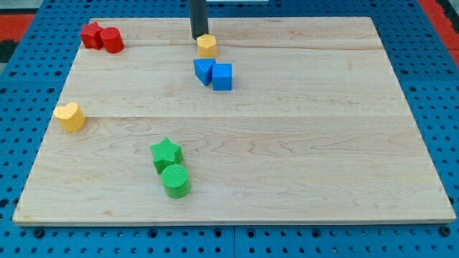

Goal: Push the yellow hexagon to the right side of the board

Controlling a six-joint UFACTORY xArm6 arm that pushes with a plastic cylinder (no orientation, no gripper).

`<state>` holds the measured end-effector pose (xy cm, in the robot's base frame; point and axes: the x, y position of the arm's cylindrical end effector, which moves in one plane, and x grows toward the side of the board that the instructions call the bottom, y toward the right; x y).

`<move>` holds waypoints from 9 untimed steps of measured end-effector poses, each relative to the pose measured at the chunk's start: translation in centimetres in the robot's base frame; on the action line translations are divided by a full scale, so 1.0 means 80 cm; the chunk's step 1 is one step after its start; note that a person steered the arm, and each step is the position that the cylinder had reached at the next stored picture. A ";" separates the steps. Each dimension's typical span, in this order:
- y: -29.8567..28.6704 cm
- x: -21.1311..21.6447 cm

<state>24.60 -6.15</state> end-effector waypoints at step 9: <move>0.153 -0.016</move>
<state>23.36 6.13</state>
